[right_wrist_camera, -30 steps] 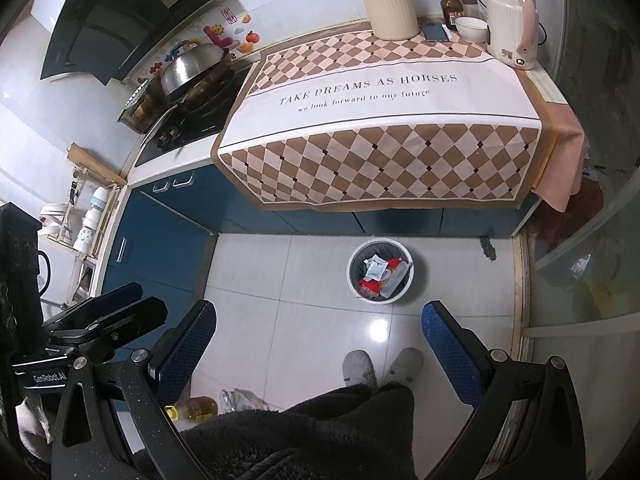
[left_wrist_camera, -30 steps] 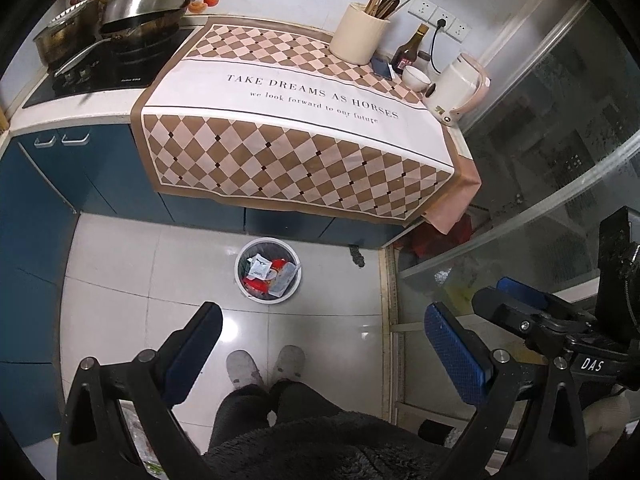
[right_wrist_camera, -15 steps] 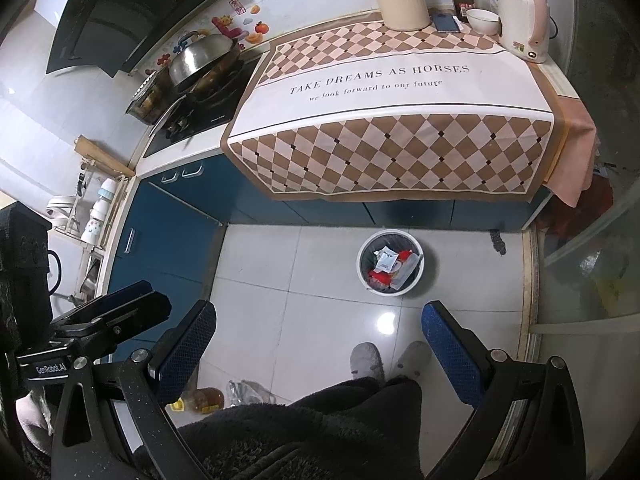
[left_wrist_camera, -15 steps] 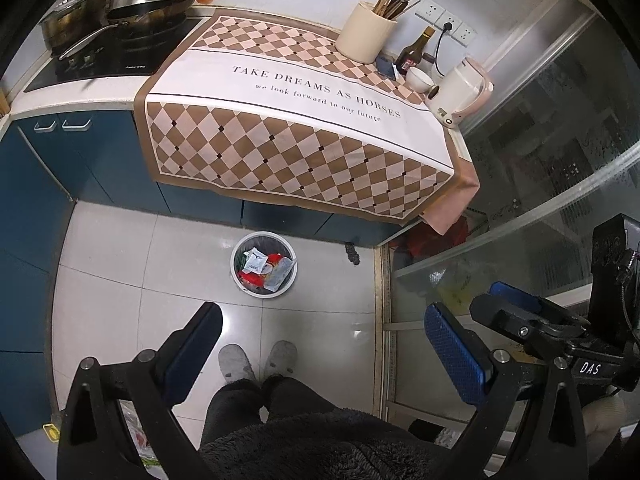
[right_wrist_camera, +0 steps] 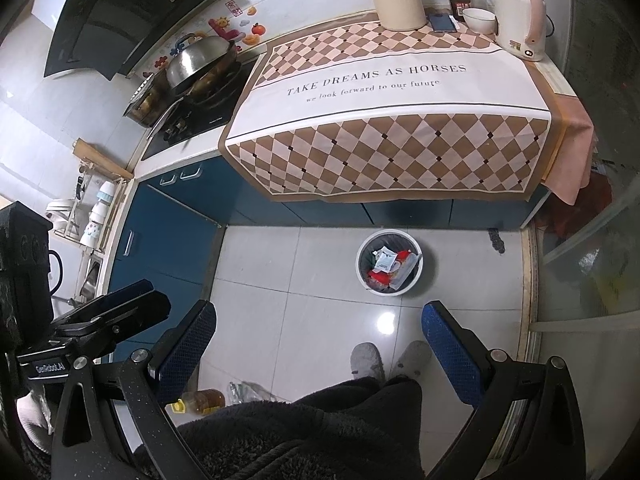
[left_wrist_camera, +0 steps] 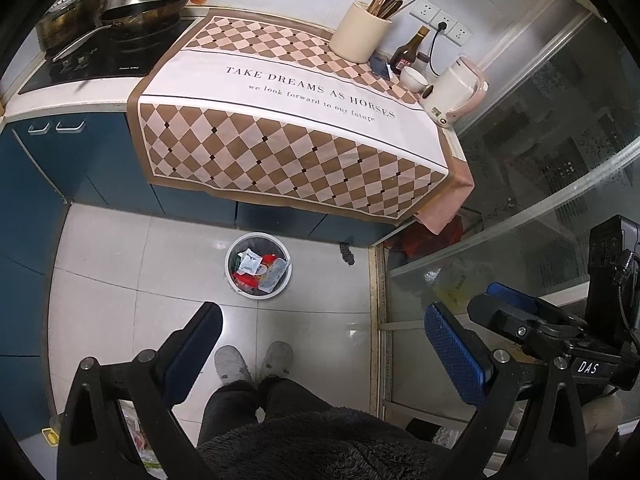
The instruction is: Collect trash
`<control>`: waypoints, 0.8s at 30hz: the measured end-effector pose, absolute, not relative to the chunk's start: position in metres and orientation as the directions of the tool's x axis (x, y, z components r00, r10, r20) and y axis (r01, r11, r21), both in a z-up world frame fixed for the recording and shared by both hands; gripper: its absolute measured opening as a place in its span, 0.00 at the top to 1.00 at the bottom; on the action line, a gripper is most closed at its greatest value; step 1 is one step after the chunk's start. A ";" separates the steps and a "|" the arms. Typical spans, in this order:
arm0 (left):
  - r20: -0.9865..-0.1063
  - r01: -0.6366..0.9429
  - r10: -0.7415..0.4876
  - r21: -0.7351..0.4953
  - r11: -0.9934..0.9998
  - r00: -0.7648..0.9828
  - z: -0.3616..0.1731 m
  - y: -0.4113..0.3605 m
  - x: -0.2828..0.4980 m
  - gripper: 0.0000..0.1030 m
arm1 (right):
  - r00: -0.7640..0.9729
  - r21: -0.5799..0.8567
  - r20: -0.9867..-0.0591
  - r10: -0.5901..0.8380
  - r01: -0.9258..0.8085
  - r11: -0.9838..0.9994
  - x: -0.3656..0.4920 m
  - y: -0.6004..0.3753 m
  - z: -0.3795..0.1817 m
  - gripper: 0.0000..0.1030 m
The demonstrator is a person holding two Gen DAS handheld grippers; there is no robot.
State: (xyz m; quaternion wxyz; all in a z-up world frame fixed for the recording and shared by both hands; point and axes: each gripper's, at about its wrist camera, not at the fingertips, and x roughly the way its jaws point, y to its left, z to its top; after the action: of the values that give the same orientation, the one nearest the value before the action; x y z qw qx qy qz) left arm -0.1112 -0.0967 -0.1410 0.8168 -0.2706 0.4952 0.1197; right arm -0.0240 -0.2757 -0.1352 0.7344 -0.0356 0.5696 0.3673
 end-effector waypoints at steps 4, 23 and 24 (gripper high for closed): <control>-0.874 -0.463 -0.073 -0.323 0.825 0.480 -0.141 -0.096 -0.111 0.00 | 0.079 0.370 -0.862 0.500 -0.576 0.729 -0.022 -0.278 -0.135 0.00; -0.875 -0.452 -0.081 -0.324 0.831 0.478 -0.145 -0.103 -0.108 0.00 | 0.083 0.373 -0.864 0.496 -0.556 0.743 -0.022 -0.281 -0.138 0.00; -0.875 -0.450 -0.083 -0.324 0.832 0.478 -0.145 -0.103 -0.107 0.00 | 0.084 0.375 -0.864 0.497 -0.551 0.745 -0.021 -0.281 -0.139 0.00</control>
State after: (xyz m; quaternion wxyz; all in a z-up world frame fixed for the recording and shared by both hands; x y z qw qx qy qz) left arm -0.1074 -0.1035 -0.1449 0.8170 -0.2669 0.4986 0.1123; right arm -0.0214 -0.2808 -0.1391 0.7358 -0.0234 0.5755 0.3561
